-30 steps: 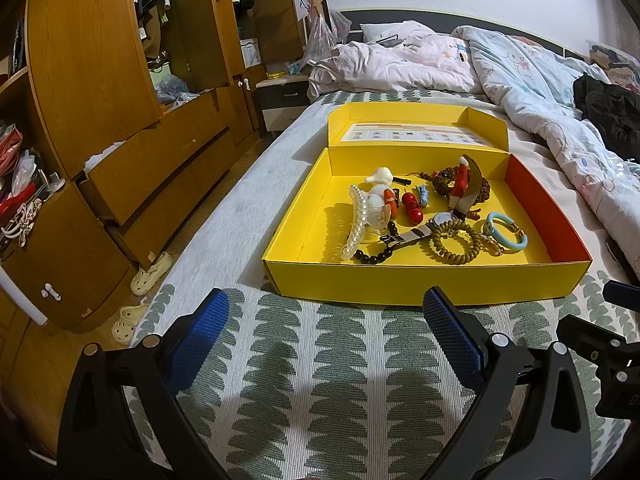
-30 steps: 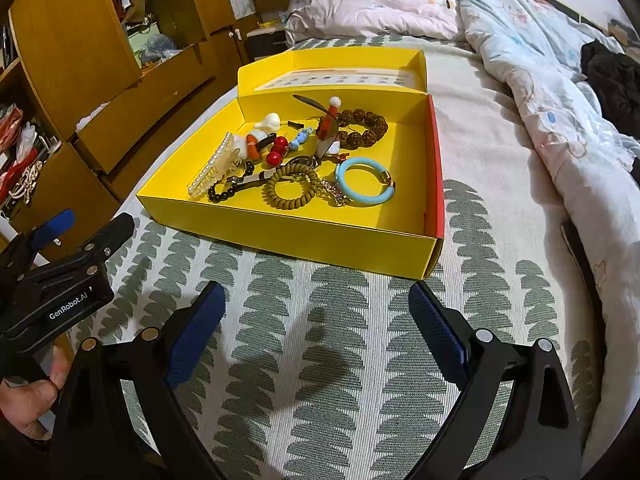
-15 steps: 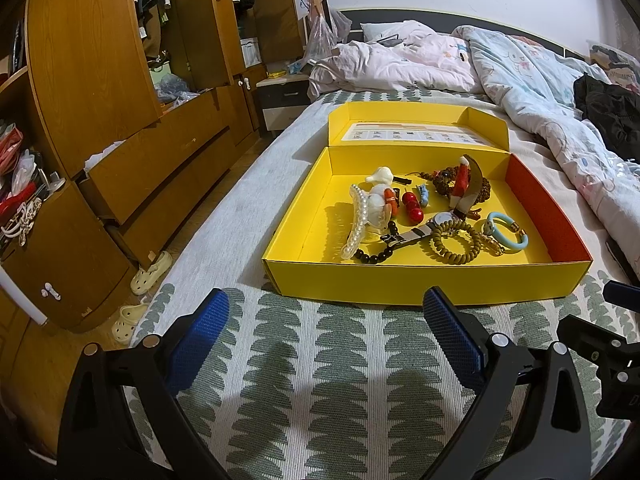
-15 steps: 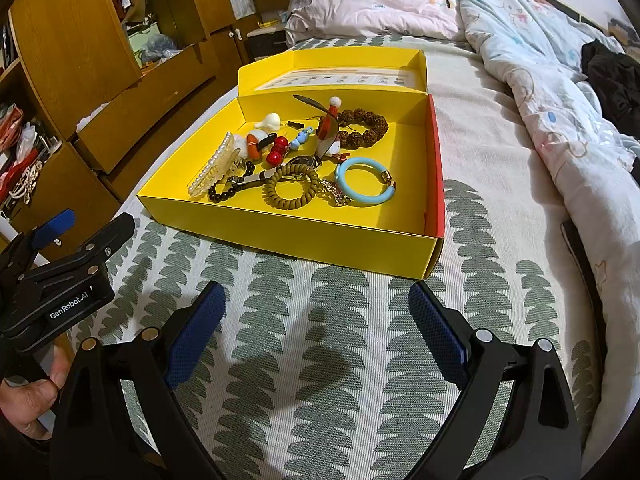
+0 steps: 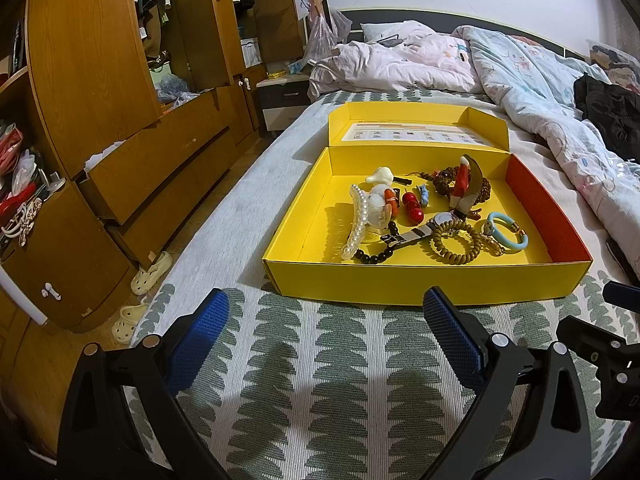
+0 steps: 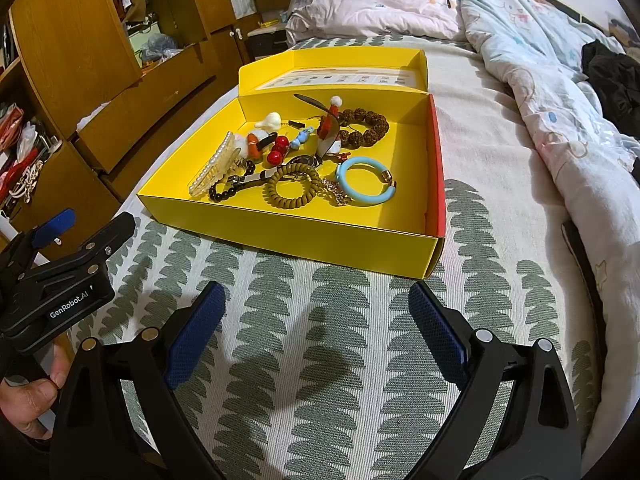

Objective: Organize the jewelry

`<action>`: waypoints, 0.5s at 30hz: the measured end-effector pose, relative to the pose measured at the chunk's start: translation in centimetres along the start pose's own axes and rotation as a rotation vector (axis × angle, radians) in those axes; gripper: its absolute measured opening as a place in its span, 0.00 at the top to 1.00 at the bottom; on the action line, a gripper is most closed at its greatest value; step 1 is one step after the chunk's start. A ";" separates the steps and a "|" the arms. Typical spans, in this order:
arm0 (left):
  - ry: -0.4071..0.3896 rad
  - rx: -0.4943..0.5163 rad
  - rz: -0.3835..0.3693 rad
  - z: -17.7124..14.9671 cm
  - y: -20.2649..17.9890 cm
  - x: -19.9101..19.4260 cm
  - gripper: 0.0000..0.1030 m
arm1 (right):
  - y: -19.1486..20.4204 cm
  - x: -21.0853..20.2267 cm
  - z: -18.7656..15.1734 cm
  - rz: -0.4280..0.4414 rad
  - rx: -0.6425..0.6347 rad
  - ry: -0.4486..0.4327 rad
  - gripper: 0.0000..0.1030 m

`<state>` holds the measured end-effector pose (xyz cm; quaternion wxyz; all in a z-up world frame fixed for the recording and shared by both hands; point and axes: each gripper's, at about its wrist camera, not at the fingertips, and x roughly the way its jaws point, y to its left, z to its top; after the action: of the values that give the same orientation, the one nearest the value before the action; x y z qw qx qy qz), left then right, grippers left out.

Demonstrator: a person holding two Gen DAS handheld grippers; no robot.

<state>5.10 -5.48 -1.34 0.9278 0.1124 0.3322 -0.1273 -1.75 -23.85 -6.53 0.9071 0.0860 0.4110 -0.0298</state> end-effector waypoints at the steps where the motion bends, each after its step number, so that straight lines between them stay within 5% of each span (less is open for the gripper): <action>1: 0.000 0.000 0.000 0.0 0.0 0.0 0.07 | 0.0 0.0 0.0 0.000 0.000 0.000 0.09; 15: -0.001 0.001 -0.001 0.0 0.2 0.0 0.07 | 0.0 0.0 0.0 0.001 -0.001 0.001 0.09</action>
<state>5.12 -5.29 -1.29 0.9278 0.1126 0.3319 -0.1280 -1.73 -23.83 -6.52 0.9070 0.0857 0.4113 -0.0293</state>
